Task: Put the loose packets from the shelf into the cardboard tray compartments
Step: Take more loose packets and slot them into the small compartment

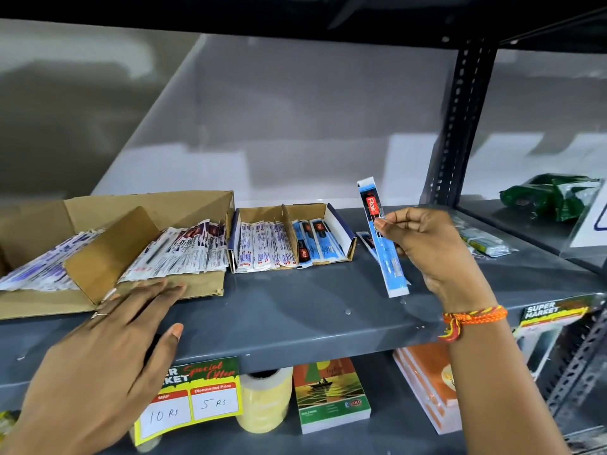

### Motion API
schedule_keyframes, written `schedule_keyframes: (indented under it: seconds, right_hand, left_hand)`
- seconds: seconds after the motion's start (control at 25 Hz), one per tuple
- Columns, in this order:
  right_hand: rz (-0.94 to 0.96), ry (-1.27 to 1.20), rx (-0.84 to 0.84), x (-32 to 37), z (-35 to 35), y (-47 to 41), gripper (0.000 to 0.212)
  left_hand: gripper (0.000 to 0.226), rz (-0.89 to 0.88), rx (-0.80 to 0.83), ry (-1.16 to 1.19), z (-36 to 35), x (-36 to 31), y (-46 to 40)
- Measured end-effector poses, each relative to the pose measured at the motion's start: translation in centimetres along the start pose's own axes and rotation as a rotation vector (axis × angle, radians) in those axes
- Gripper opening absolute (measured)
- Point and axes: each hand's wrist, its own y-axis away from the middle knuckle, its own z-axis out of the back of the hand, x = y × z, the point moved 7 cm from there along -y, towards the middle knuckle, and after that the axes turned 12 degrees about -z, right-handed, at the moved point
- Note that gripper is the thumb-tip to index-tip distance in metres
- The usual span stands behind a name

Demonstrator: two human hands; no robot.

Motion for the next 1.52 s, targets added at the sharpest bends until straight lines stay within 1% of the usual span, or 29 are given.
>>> schedule_keyframes:
  seconds: [0.08, 0.24, 0.44, 0.72, 0.84, 0.92, 1.04, 1.16, 1.24, 1.32, 1.44, 1.52]
  right_hand:
    - [0.005, -0.091, 0.086, 0.8, -1.1, 1.2, 0.007]
    - [0.044, -0.21, 0.229, 2.3, -2.9, 3.6, 0.005]
    - [0.087, -0.23, 0.336, 3.8, -4.2, 5.9, 0.009]
    - [0.077, -0.26, 0.348, 5.5, -4.4, 4.7, 0.017]
    - [0.039, -0.232, 0.302, 6.0, -4.3, 2.1, 0.01]
    - [0.026, -0.146, 0.271, 6.4, -4.7, 0.0, 0.008]
    - [0.027, 0.094, 0.205, 7.0, -5.9, -3.0, 0.024]
    - [0.073, 0.478, 0.132, 7.2, -7.9, -5.2, 0.033]
    - [0.117, 0.79, 0.106, 6.8, -9.7, -6.1, 0.032]
    - [0.148, 0.992, 0.085, 6.1, -11.3, -6.7, 0.031]
    - [0.195, 1.111, 0.064, 5.3, -12.9, -7.0, 0.026]
    - [0.207, 1.171, 0.075, 4.8, -13.7, -6.9, 0.026]
  left_hand:
    - [0.068, -0.003, -0.001, -0.009, 0.0, -0.1, 0.0]
    - [0.07, 0.007, -0.003, -0.021, 0.2, -0.2, 0.0]
    - [0.067, 0.006, 0.014, -0.032, 0.5, -0.4, 0.0]
    - [0.063, 0.027, 0.03, -0.047, 0.6, -0.7, 0.1]
    - [0.064, 0.019, 0.031, -0.047, 0.8, -0.7, 0.1]
    - [0.066, 0.02, 0.04, -0.048, 0.8, -0.7, 0.1]
    - [0.066, 0.025, 0.05, -0.049, 0.8, -0.8, 0.1]
    - [0.068, 0.021, 0.048, -0.047, 0.8, -0.8, 0.1]
    - [0.069, 0.019, 0.049, -0.041, 0.7, -0.8, 0.0]
    - [0.069, 0.018, 0.044, -0.026, 0.7, -0.9, 0.0]
    - [0.067, 0.026, 0.035, -0.016, 0.9, -1.0, 0.1]
    - [0.066, 0.025, 0.031, -0.017, 0.9, -1.1, 0.2]
